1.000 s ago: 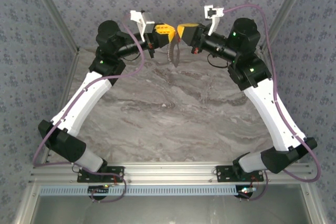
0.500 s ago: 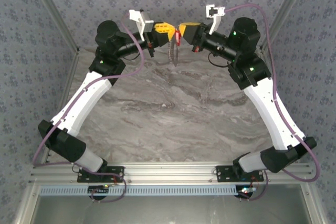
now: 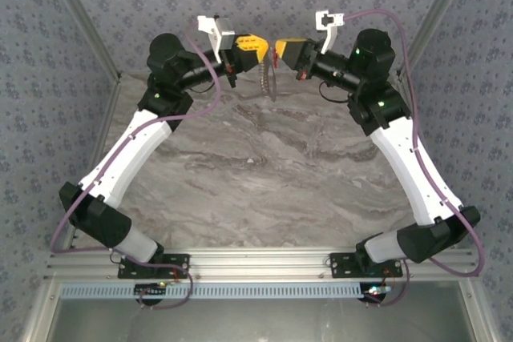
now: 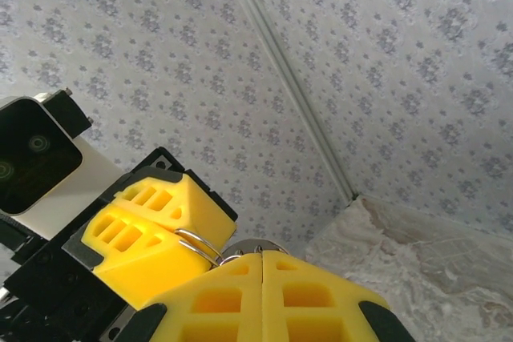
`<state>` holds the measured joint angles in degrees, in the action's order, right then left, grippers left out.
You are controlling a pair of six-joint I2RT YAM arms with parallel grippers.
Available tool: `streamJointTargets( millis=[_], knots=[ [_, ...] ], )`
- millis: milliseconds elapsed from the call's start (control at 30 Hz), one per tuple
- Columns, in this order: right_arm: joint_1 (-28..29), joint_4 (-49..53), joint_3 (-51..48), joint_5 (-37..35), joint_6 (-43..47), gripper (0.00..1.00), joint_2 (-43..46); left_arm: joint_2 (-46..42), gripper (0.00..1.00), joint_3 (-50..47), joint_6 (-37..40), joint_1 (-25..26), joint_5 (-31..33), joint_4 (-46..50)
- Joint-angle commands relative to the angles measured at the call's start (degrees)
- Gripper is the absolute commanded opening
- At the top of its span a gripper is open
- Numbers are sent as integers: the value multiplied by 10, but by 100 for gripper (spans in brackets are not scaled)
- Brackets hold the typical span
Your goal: Put the keys on the keyring
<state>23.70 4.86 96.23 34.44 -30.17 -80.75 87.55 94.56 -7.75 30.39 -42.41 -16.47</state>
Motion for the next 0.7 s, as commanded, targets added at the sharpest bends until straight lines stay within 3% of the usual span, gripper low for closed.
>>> streamJointTargets(
  millis=[0,267,367,500,667],
  knots=[
    [-1,-17,8,42,-26,0,-14,-15,0,0,-15,3,5,-54],
    [-8,-34,1,97,-73,0,-21,0,0,4,-29,4,8,-72],
    [-65,-137,-65,106,-173,19,0,3,0,4,-34,3,12,-76],
    [-148,-284,-131,110,-317,26,18,7,0,2,-55,-4,13,-90],
    [-161,-286,-90,103,-325,38,9,18,0,-1,-113,-22,2,-134]
  ],
)
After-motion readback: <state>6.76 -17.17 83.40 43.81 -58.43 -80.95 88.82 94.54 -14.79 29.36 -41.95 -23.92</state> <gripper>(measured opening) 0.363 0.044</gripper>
